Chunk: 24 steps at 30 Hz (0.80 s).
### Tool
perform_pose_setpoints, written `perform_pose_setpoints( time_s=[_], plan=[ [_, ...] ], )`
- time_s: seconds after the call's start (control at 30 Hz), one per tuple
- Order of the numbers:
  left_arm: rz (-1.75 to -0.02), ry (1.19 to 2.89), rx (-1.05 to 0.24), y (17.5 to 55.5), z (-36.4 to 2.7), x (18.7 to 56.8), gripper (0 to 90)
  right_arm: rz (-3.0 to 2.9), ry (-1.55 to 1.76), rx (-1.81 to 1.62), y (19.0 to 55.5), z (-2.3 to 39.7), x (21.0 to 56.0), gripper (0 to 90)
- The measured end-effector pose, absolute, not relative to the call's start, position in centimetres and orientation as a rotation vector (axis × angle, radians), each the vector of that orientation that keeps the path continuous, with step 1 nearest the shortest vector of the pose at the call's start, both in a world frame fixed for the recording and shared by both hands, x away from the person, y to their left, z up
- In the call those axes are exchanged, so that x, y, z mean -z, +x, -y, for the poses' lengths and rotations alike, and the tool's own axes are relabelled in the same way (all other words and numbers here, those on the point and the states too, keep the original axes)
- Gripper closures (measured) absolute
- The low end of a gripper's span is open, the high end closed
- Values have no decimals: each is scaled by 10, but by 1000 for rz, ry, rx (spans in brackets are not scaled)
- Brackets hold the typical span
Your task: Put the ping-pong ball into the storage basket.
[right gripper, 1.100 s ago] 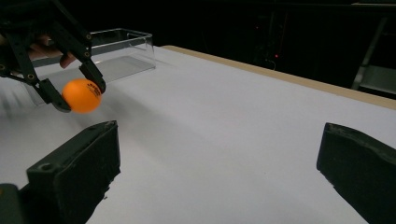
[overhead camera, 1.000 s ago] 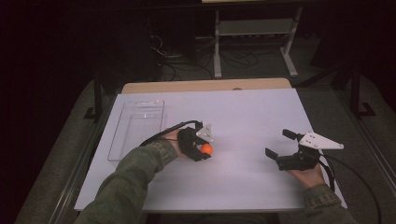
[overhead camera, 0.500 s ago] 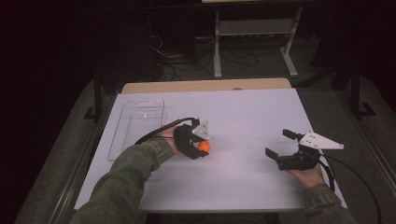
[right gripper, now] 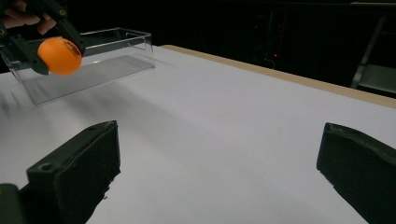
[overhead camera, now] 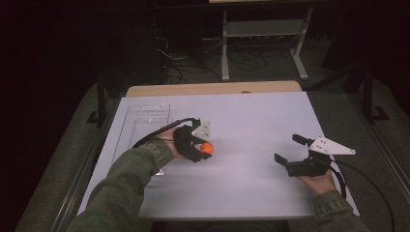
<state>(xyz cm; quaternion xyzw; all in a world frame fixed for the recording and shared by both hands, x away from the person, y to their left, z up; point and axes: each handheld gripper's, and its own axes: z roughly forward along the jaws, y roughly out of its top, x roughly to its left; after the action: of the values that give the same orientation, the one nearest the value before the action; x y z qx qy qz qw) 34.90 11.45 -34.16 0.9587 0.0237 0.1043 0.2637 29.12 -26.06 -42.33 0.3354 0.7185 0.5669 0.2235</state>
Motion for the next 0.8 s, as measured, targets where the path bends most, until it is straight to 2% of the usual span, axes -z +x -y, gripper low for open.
perform_pose_setpoints(
  time_s=[0.8],
  plan=[
    [-68,2597,-319,342,-136,312,501,-1998,929,-1559,292,258,425,0]
  ],
)
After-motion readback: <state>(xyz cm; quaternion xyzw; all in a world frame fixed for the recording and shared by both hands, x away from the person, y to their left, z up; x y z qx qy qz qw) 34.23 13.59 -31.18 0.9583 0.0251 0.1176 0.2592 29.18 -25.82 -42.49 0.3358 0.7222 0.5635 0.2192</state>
